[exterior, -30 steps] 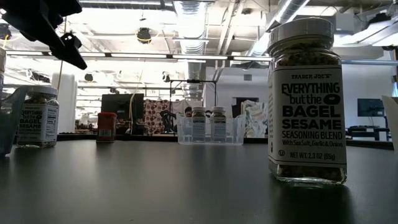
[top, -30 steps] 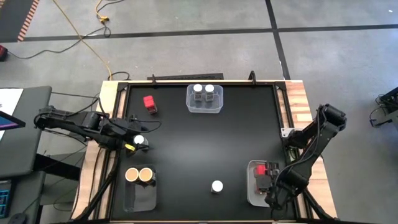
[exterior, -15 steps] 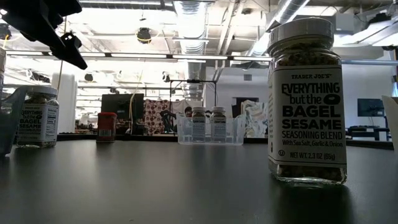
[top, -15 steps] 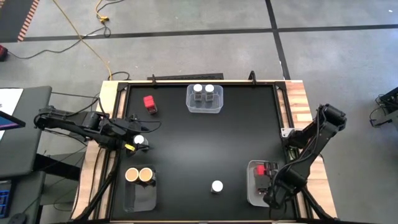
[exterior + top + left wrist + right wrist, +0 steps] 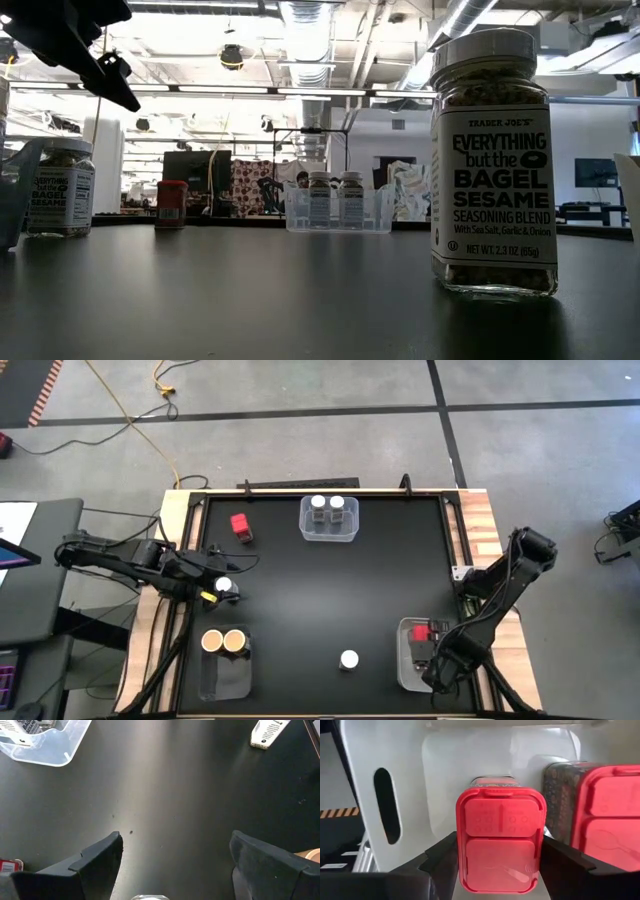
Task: Sort spices by type
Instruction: Put the right red spice can into the white bin
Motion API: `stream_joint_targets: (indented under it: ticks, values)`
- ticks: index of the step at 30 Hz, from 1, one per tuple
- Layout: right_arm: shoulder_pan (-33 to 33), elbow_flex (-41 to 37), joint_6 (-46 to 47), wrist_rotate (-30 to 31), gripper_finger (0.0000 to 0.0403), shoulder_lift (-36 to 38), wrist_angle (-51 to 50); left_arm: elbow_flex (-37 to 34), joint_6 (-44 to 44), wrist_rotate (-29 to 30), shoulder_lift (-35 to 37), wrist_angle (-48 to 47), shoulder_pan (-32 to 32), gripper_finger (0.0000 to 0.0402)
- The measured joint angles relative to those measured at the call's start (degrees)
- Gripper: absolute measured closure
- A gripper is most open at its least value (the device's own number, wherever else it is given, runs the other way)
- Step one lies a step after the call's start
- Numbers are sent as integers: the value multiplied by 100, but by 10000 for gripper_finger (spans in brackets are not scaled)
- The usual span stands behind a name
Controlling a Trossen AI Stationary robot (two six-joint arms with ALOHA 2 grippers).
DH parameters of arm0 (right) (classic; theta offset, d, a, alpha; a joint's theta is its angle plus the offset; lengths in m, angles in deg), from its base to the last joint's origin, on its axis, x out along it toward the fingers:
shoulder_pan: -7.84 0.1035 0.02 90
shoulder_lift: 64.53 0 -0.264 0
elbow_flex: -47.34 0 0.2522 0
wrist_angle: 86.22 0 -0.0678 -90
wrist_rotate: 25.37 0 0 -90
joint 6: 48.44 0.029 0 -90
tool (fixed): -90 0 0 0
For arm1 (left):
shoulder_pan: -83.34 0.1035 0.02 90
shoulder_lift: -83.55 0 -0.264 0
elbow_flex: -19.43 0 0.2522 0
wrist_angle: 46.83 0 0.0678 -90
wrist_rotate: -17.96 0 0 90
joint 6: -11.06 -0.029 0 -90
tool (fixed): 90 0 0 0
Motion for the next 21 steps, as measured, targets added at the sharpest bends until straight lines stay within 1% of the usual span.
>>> stream_joint_targets:
  ticks: [6, 11, 21]
  values:
    - [0, 1, -170, 4, 135, 0, 107, 0, 0, 0, 0, 1, 0, 49]
    - [0, 2, -176, 127, 134, 1, 36, 0, 0, 0, -1, 1, 1, 49]
    - [0, 2, -186, 157, 134, 2, -98, 0, 2, -2, 0, 1, 1, 49]
